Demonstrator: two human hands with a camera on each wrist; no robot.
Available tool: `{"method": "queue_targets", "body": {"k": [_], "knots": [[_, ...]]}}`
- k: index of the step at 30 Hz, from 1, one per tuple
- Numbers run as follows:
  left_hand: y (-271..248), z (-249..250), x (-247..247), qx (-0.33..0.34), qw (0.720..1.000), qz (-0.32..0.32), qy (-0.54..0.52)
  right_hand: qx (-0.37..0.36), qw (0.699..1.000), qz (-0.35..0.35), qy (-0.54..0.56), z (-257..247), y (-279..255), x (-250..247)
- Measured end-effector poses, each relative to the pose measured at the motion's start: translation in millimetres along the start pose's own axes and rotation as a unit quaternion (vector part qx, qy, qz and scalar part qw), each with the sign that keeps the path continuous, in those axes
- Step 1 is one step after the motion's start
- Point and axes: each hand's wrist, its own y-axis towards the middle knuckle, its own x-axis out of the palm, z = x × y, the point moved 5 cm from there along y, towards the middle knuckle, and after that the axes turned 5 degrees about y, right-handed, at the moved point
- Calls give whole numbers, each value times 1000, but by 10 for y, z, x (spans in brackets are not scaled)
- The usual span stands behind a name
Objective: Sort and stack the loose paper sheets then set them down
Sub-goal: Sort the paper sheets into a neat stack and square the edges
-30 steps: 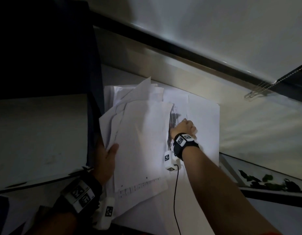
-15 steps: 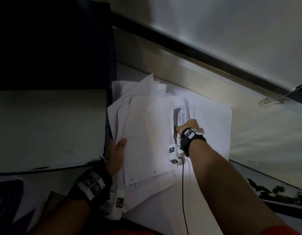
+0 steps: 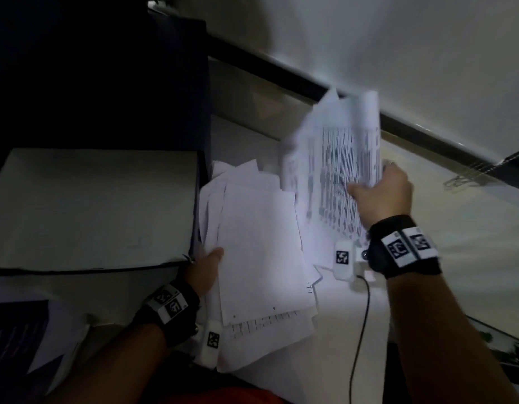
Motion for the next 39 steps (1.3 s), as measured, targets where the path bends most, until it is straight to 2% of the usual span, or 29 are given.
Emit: {"method": "queue_targets", "body": {"k": [4,6,8,10,12,16,19,21,24,27,29,31,34,36,39], "knots": [[4,111,289,14,999,-14,42,-63,994,-9,92,-514,-92,-507],[3,152,407,9,998,-36,49,-85,985,-45,143,-654,-188,-661],[53,130,482,0,997,-59,56,-75,974,-84,197,-599,-238,-718],[97,124,492,-1,995,-74,61,-27,962,-114,247,-359,-222,-650],[150,90,467,-3,995,-80,55,55,955,-130,262,71,-159,-441],[163,127,378,20,997,-63,36,221,947,-200,117,1049,-201,209],[143,116,356,14,996,-83,-19,269,940,-202,54,1454,-255,518],[159,99,350,3,996,-76,-40,252,950,-181,42,1508,-243,582],[162,145,373,-11,997,-51,-58,192,962,-193,12,1401,-205,695],[148,195,446,12,999,-37,4,155,959,-238,-9,1288,-208,963],[161,206,438,16,998,-29,57,160,959,-232,8,1242,-180,1061],[229,156,390,11,998,-21,65,187,963,-191,28,1293,-123,1021],[305,113,313,9,997,-15,78,221,963,-150,-13,1420,-86,901],[306,134,293,6,997,7,72,210,964,-156,-44,1412,-121,929],[275,197,324,-8,998,30,55,145,968,-198,-45,1259,-212,1162]]}}
